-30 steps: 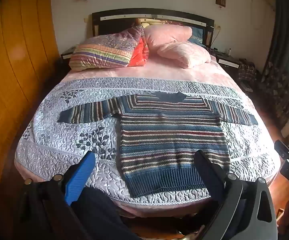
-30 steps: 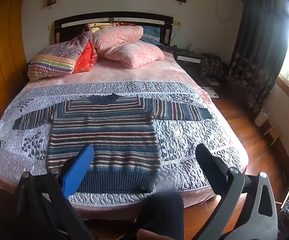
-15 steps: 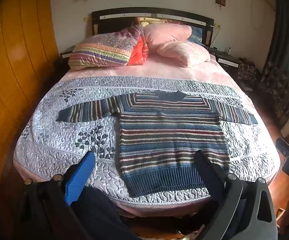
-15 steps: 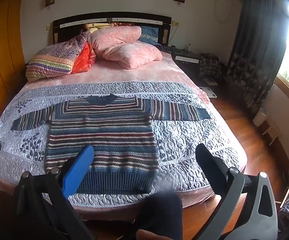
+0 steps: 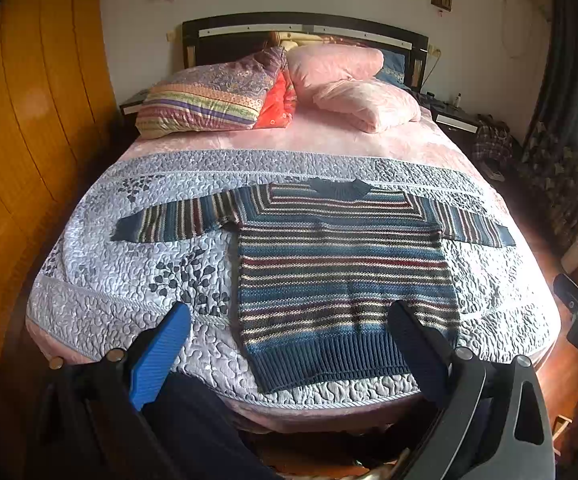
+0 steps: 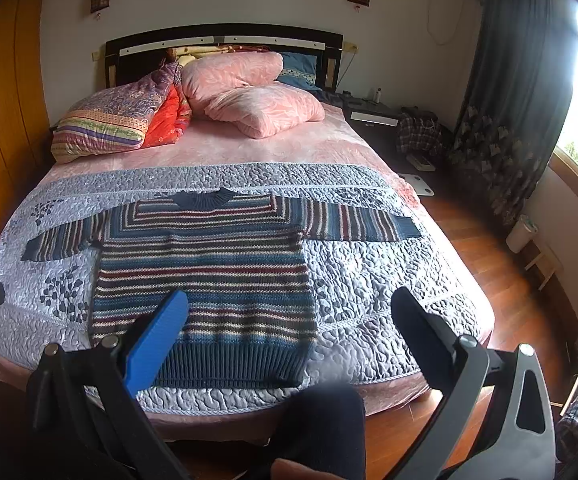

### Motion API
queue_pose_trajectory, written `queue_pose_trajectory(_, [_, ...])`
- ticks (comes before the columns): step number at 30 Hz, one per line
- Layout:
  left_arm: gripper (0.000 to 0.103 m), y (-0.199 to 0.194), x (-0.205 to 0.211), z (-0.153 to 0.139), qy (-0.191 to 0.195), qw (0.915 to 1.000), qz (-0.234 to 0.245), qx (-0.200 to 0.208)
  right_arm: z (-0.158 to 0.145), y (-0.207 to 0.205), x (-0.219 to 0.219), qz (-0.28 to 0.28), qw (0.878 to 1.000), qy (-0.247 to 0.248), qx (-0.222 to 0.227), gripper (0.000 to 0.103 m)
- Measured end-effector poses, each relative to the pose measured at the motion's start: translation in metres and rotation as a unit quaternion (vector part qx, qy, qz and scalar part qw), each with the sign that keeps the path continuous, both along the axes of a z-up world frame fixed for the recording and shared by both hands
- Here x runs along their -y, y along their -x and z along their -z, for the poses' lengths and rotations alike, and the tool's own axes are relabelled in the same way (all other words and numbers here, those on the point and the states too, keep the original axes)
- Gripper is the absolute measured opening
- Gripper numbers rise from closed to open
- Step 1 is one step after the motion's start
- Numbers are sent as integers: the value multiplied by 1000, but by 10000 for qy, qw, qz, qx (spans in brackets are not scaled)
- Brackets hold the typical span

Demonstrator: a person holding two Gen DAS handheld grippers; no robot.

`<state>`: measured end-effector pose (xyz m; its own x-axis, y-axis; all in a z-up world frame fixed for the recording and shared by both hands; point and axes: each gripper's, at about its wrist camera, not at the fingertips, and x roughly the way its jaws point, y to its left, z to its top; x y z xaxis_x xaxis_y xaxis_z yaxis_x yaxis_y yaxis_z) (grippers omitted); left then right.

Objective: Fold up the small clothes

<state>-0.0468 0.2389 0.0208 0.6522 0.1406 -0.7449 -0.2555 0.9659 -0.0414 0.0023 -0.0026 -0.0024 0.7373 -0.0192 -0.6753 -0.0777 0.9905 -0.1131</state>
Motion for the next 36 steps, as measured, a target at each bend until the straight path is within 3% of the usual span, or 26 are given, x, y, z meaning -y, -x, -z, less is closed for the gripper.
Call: queue_pose_trajectory(36, [99,0,0,1,13,10000,-16,-11,-2,1,0,-9,10000,-4,18,100])
